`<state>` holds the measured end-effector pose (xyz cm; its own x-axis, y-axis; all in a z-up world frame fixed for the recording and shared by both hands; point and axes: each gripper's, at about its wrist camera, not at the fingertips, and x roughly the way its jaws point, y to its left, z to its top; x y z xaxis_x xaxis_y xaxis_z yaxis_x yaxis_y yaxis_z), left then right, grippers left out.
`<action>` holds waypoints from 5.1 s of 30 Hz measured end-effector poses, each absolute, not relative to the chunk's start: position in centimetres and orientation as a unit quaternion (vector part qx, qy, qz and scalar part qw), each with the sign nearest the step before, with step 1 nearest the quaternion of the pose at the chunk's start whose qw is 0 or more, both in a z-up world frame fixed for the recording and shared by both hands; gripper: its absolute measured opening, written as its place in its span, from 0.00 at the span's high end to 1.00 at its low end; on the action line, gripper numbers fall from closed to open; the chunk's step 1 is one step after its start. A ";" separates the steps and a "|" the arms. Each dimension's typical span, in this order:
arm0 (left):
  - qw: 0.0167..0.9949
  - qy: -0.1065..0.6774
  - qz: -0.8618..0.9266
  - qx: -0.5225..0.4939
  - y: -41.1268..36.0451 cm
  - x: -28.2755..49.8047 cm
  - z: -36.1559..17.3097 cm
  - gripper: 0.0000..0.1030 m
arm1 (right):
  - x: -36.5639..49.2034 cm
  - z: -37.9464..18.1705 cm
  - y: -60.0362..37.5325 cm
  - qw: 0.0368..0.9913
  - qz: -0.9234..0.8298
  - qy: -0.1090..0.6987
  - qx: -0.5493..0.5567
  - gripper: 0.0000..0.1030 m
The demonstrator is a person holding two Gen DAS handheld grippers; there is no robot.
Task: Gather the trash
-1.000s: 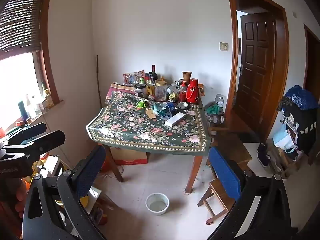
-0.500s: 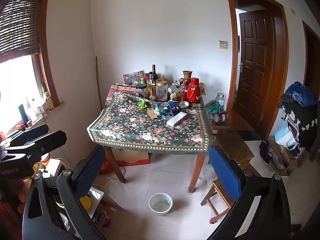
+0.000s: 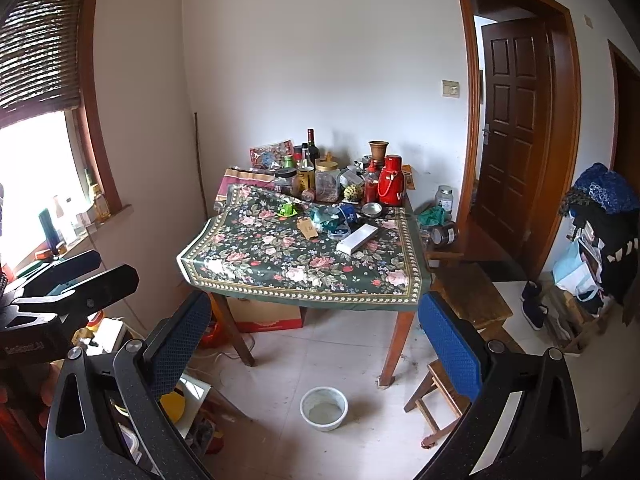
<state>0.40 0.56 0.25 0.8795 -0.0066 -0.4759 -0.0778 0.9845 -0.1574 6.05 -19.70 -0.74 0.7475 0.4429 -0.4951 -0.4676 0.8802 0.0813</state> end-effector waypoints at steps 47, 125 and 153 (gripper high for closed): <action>0.964 0.247 0.040 -0.088 -0.3 0.7 0.1 0.01 | 6.2 -0.5 -20.6 0.929 0.261 0.262 -0.024 0.00; 0.862 0.453 0.178 -0.138 17.1 50.3 -17.1 0.24 | 55.6 -23.6 -1.9 0.809 0.175 0.558 -0.054 0.01; 0.796 0.535 0.237 -0.153 17.5 62.7 -30.2 0.24 | 58.1 -27.0 -7.9 0.797 0.163 0.570 -0.113 0.17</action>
<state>62.73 17.52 -30.20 0.3149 0.2136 -0.9248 -0.5409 0.8410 0.0101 58.05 -7.95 -26.96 0.2964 0.1315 -0.9460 -0.3893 0.9211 0.0061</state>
